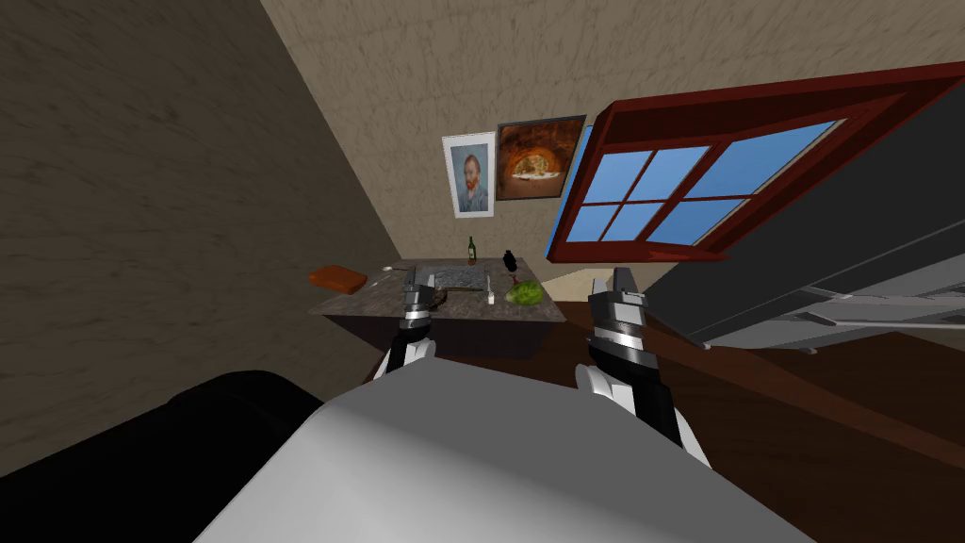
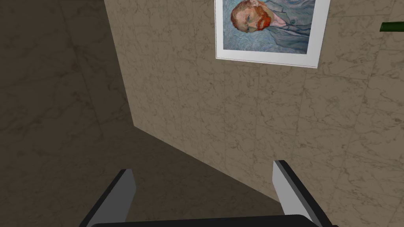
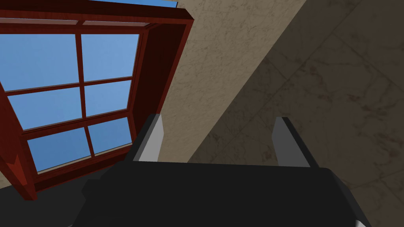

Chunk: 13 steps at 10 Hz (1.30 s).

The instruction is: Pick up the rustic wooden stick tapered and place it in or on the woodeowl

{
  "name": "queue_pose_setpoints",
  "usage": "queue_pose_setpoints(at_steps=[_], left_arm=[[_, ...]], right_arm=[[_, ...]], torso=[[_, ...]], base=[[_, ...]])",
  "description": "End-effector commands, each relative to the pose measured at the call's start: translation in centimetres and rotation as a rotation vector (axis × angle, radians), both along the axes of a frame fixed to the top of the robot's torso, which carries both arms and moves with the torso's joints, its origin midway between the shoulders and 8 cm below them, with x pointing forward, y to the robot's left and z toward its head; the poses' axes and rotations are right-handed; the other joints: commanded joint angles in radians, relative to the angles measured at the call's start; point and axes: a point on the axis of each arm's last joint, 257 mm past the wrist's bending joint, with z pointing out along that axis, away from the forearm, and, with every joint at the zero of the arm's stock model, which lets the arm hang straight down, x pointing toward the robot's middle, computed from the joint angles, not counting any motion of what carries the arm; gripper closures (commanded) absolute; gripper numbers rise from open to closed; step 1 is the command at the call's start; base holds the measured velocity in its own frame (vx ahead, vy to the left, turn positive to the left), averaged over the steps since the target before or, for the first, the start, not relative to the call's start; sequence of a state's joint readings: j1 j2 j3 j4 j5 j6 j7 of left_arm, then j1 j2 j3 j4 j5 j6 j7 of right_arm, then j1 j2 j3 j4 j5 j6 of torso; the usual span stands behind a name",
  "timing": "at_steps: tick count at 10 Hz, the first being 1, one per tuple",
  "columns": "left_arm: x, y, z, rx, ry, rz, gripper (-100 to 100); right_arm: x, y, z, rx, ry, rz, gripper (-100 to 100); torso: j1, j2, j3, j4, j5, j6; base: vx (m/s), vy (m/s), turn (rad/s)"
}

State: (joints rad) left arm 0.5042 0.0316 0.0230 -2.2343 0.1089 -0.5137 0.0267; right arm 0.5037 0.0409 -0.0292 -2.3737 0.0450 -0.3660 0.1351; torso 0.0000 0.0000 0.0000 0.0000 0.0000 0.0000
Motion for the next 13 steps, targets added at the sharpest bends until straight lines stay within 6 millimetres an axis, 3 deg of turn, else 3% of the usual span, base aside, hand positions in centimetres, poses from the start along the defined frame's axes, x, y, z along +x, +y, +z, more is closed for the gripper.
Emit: queue_pose_setpoints(at_steps=[1, 5, 10, 13], left_arm=[[1.3, -0.3, -0.6, 0.024, 0.036, -0.021, -100], [5.5, -0.4, -2.6, 0.057, 0.136, -0.055, -100], [8.7, -0.2, -4.7, 0.066, 0.235, -0.066, -100], [11.6, 0.2, -6.4, 0.075, 0.313, -0.069, -100]], right_arm=[[0.0, 0.0, 0.0, 0.000, 0.000, 0.000, 0], [0.0, 0.0, 0.0, 0.000, 0.000, 0.000, 0], [0.0, 0.0, 0.0, 0.000, 0.000, 0.000, 0], [0.0, 0.0, 0.0, 0.000, 0.000, 0.000, 0]], torso=[[0.000, 0.000, 0.000, 0.000, 0.000, 0.000], [0.000, 0.002, 0.001, 0.000, 0.000, 0.000], [0.000, 0.001, 0.000, 0.000, 0.000, 0.000], [0.000, 0.001, 0.001, 0.000, 0.000, 0.000]], base=[[-0.014, -0.005, 0.001], [-0.032, -0.003, -0.002], [-0.019, -0.004, -0.004], [-0.023, -0.007, -0.007]])
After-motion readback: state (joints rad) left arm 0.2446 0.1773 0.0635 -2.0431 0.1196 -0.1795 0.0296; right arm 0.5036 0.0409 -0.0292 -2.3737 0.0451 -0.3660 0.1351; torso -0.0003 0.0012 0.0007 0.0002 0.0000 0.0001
